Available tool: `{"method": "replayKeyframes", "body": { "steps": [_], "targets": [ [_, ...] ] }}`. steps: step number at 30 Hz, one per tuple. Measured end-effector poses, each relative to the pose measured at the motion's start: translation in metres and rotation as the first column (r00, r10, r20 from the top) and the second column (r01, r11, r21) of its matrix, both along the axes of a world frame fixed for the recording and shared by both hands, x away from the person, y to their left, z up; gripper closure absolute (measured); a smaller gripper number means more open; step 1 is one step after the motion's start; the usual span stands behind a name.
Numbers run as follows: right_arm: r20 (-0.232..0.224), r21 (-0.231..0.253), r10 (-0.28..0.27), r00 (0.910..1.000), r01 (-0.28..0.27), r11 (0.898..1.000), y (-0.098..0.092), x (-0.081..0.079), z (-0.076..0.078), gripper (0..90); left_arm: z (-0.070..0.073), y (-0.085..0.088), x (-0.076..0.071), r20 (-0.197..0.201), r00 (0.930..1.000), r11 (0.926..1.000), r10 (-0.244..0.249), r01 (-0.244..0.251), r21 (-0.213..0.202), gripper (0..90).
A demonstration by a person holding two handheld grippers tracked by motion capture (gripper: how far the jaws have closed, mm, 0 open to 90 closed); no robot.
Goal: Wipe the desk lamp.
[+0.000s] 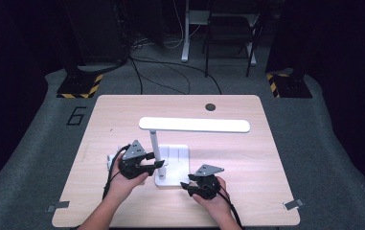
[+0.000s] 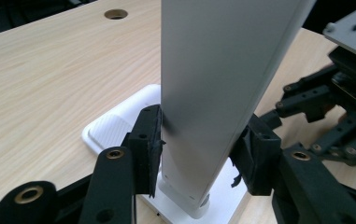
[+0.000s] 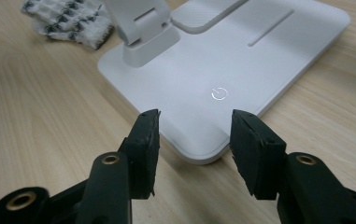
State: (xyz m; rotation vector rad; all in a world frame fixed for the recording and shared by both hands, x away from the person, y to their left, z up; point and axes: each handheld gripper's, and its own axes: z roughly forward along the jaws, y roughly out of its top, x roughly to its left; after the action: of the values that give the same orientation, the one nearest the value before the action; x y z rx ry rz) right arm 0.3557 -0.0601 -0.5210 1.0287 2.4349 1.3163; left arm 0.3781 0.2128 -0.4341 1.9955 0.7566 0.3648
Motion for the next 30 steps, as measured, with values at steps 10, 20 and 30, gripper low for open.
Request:
{"method": "replayKeyframes", "body": {
  "steps": [10,20,30],
  "targets": [
    [0.011,-0.011,0.109,0.9939,-0.109,0.994,0.021,-0.009,0.0,53.4,-0.002,0.011,0.014,0.012,0.9986,0.9984,0.051,-0.05,-0.024,69.1],
    [0.048,0.044,0.071,0.9964,-0.073,0.996,0.001,-0.003,0.015,55.8,-0.002,0.006,0.017,0.02,0.9998,0.9997,0.005,-0.005,-0.024,74.2],
    [0.09,-0.016,-0.081,0.9927,0.083,0.996,-0.025,0.009,0.011,48.3,-0.001,-0.003,0.021,0.017,0.9963,0.9962,-0.084,0.084,-0.021,76.4]
  ]
}}
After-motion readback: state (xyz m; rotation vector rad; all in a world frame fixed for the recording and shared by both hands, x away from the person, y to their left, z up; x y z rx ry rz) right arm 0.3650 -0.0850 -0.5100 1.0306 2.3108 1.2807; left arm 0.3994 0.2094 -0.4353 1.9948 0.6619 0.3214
